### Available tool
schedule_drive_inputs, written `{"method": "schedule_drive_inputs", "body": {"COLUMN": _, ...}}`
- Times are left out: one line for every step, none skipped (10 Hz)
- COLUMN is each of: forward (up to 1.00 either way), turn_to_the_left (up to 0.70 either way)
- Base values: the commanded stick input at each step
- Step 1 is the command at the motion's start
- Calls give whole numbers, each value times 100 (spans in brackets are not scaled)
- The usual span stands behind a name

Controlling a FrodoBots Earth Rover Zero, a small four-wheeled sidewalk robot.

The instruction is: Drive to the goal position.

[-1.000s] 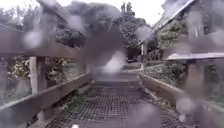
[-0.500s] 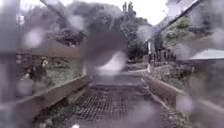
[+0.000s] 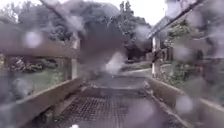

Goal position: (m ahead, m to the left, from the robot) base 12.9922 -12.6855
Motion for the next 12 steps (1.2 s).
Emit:
{"method": "schedule_drive_inputs", "body": {"forward": 85, "turn_to_the_left": 0}}
{"method": "schedule_drive_inputs", "body": {"forward": 85, "turn_to_the_left": 0}}
{"method": "schedule_drive_inputs", "body": {"forward": 85, "turn_to_the_left": -8}}
{"method": "schedule_drive_inputs", "body": {"forward": 85, "turn_to_the_left": -22}}
{"method": "schedule_drive_inputs", "body": {"forward": 85, "turn_to_the_left": -4}}
{"method": "schedule_drive_inputs", "body": {"forward": 85, "turn_to_the_left": -2}}
{"method": "schedule_drive_inputs", "body": {"forward": 85, "turn_to_the_left": 0}}
{"method": "schedule_drive_inputs", "body": {"forward": 85, "turn_to_the_left": 0}}
{"method": "schedule_drive_inputs", "body": {"forward": 85, "turn_to_the_left": 0}}
{"method": "schedule_drive_inputs", "body": {"forward": 85, "turn_to_the_left": 0}}
{"method": "schedule_drive_inputs", "body": {"forward": 85, "turn_to_the_left": 0}}
{"method": "schedule_drive_inputs", "body": {"forward": 85, "turn_to_the_left": -2}}
